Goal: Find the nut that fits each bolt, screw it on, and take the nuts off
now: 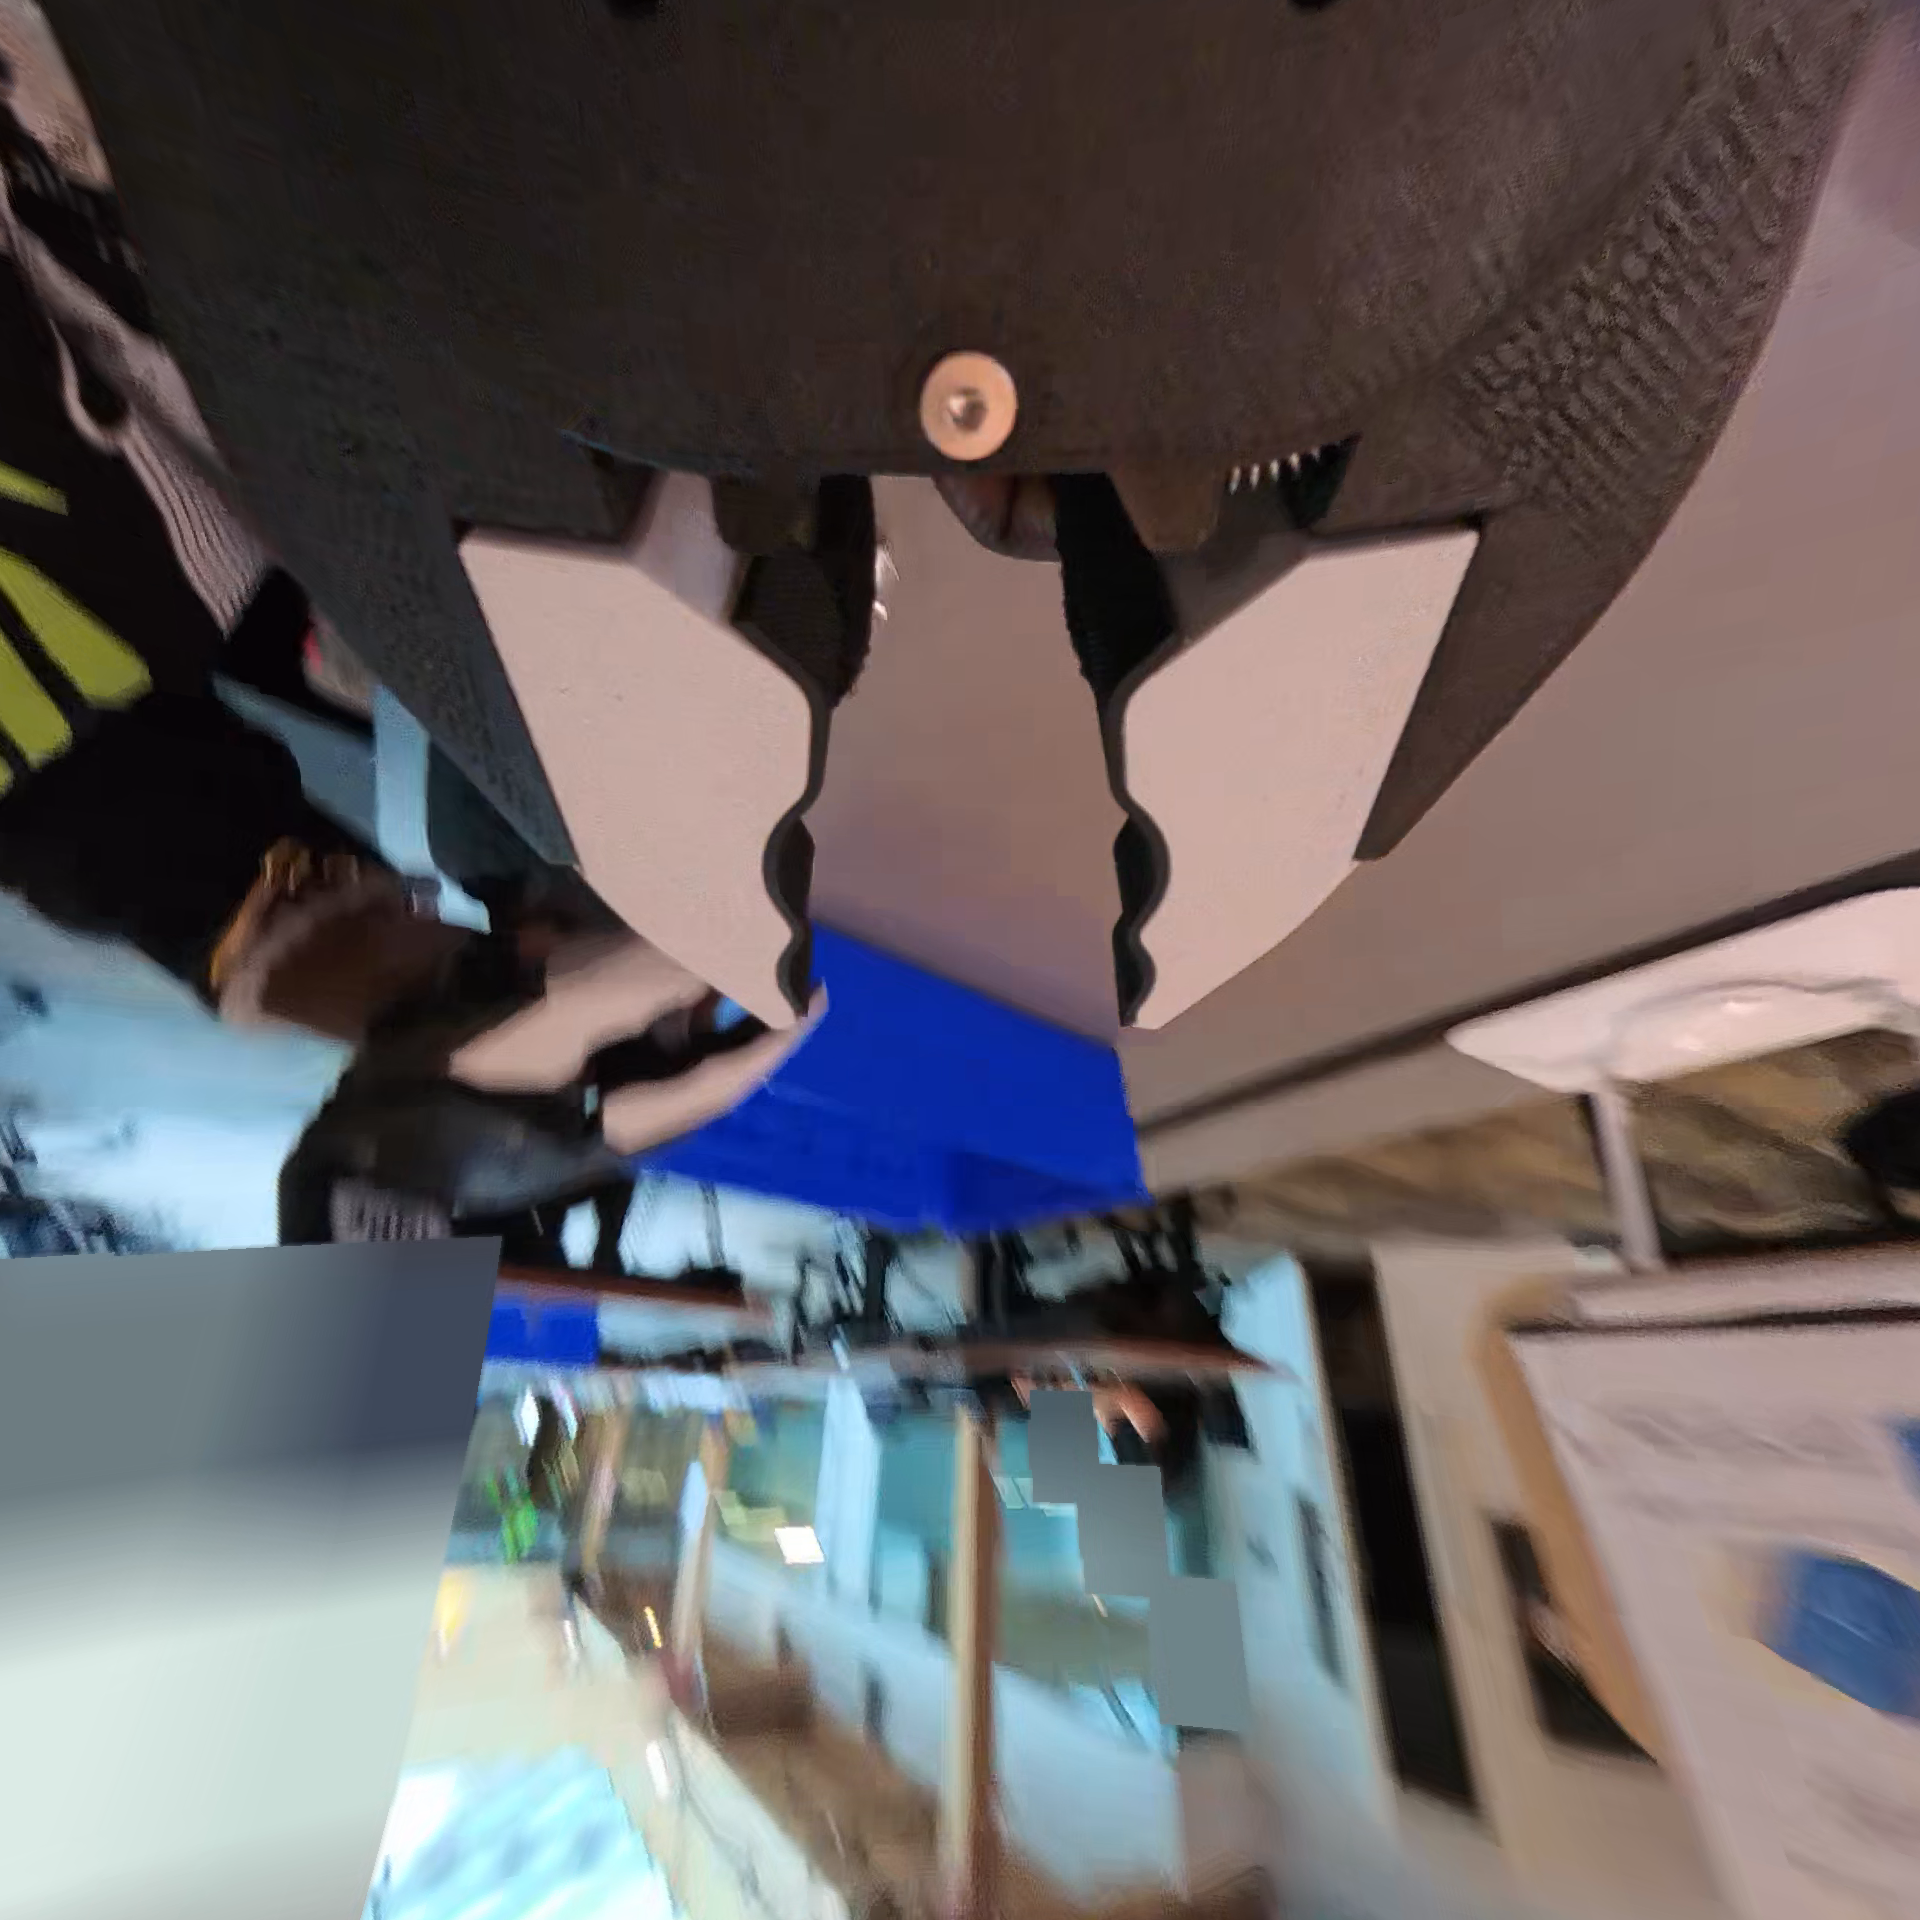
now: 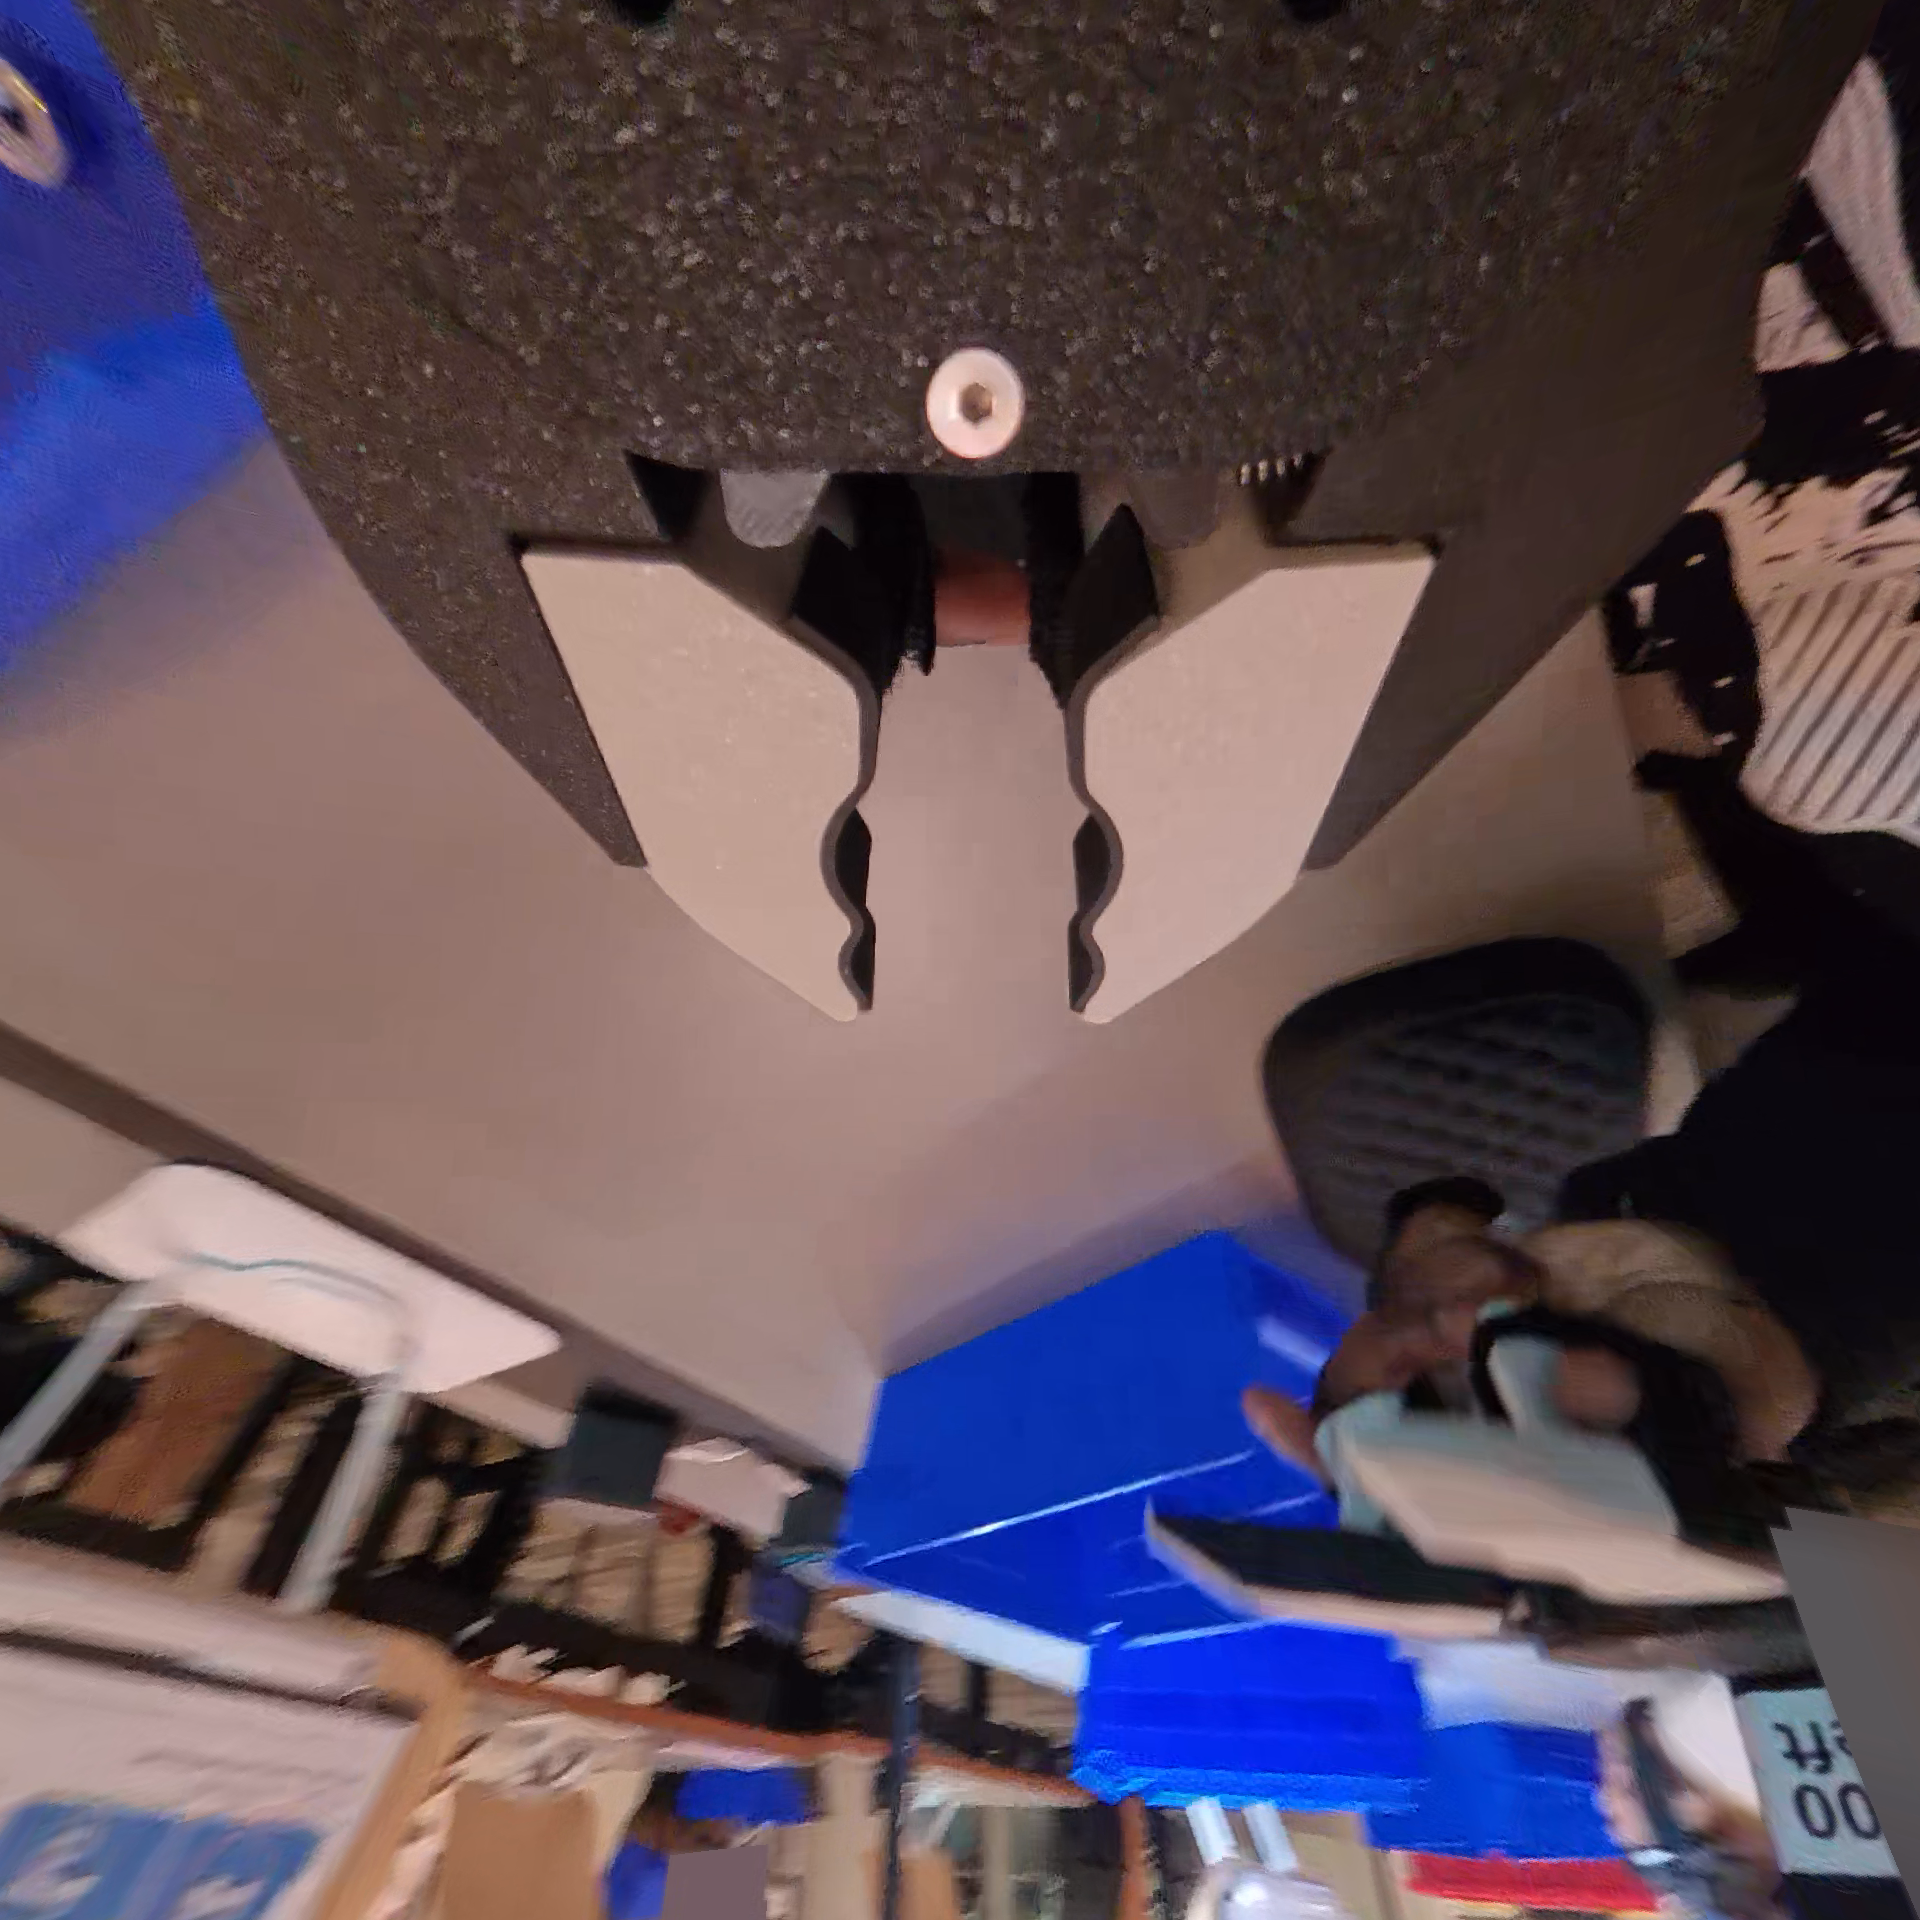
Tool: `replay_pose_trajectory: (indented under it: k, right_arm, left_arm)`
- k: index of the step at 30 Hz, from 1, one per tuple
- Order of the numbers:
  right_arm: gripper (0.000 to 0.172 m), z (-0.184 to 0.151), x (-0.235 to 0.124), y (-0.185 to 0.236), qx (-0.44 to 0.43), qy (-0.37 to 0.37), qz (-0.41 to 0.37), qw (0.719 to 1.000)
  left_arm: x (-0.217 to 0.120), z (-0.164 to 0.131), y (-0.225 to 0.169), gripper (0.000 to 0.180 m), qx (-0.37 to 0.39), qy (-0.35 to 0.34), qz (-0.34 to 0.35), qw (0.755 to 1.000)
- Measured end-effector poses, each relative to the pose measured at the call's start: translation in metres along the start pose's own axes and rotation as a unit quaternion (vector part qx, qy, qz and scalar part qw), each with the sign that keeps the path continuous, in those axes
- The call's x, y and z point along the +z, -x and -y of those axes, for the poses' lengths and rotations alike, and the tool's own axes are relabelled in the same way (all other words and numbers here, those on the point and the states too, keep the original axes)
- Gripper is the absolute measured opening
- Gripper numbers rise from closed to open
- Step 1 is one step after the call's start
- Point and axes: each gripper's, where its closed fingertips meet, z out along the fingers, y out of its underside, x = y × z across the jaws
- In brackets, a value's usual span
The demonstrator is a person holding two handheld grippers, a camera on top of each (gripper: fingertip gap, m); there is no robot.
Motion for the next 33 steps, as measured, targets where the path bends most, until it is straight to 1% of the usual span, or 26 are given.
replay_pose_trajectory:
  k: [2,5,8,12,15,17,20,23,26,29,33]
  right_arm:
    - [0.032,-0.014,0.018,0.02,-0.003,0.041,0.054,0.998]
    - [0.028,-0.04,0.04,0.042,-0.016,0.114,0.096,0.989]
    - [0.024,-0.053,0.054,0.049,-0.032,0.153,0.099,0.983]
    - [0.016,-0.059,0.062,0.049,-0.036,0.169,0.094,0.98]
    - [0.01,-0.063,0.064,0.048,-0.04,0.178,0.094,0.979]
    - [0.01,-0.063,0.063,0.046,-0.041,0.184,0.093,0.978]
    - [0.009,-0.05,0.056,0.041,-0.038,0.169,0.089,0.981]
    - [0.01,-0.024,0.044,0.04,-0.027,0.137,0.094,0.986]
    - [0.01,0.005,0.031,0.043,-0.032,0.107,0.097,0.989]
    - [0.009,0.029,0.02,0.05,-0.024,0.079,0.106,0.991]
    - [0.009,0.046,0.014,0.051,-0.011,0.057,0.09,0.994]
  left_arm:
    - [-0.019,0.013,0.009,0.056,-0.013,-0.066,0.04,0.997]
    - [-0.038,0.02,0.016,0.055,-0.018,-0.104,0.072,0.992]
    - [-0.046,0.021,0.019,0.055,-0.017,-0.109,0.083,0.99]
    - [-0.048,0.022,0.019,0.055,-0.004,-0.114,0.085,0.99]
    - [-0.045,0.017,0.015,0.055,0.003,-0.105,0.077,0.992]
    - [-0.041,0.011,0.011,0.055,0.006,-0.089,0.068,0.994]
    - [-0.026,-0.014,-0.001,0.056,0.011,-0.021,0.043,0.999]
    - [-0.008,-0.041,-0.021,0.057,0.036,0.041,0.02,0.998]
    - [0.008,-0.053,-0.037,0.057,0.08,0.065,0.015,0.995]
    - [0.02,-0.061,-0.043,0.055,0.091,0.087,0.023,0.992]
    - [0.025,-0.061,-0.042,0.044,0.109,0.086,0.043,0.989]
